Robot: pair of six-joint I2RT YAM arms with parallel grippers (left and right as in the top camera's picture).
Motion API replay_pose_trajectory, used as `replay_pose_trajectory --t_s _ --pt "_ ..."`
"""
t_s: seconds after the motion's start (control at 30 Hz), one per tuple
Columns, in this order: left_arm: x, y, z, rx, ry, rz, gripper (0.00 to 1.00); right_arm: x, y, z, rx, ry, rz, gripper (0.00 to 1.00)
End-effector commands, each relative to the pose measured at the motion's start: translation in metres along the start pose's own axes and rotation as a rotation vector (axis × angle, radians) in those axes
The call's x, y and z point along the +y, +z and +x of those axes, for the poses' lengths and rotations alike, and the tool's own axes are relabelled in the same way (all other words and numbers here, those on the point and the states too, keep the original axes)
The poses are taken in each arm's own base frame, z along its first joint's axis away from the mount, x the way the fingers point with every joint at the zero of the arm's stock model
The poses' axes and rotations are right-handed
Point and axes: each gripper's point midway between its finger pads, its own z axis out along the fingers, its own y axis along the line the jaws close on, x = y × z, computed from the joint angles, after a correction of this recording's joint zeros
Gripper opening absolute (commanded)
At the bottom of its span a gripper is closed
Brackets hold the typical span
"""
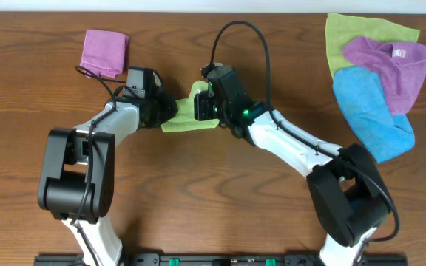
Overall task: Fold the cloth
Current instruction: 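Lay the right end over the left end, folding the strip in half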
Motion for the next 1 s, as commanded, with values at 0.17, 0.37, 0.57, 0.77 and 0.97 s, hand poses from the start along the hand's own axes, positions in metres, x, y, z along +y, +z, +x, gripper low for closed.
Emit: replay_pose_trajectory --t_s 0.17,0.37,0.57,0.77,0.97 --pt "-0.022 -0.029 -0.017 -0.065 0.065 0.039 0.06 0.003 0.02 0.015 0.036 -0.049 0.014 0.01" --pt "-0.02 -0.049 -0.021 -0.101 0.085 -0.006 0.06 0.01 0.021 0.013 0.019 -0.075 -0.005 0.01" --pt "-0.012 -0.076 -0.036 -0.164 0.083 -0.038 0.06 0.021 0.022 0.013 0.005 -0.094 -0.024 0.01" --pt "-0.002 -0.088 -0.039 -0.17 0.057 -0.056 0.06 0.027 0.022 0.004 -0.041 -0.105 -0.027 0.01" --pt "-0.002 -0.091 -0.038 -0.168 0.055 -0.06 0.06 0.025 0.023 0.002 -0.057 -0.106 -0.009 0.01"
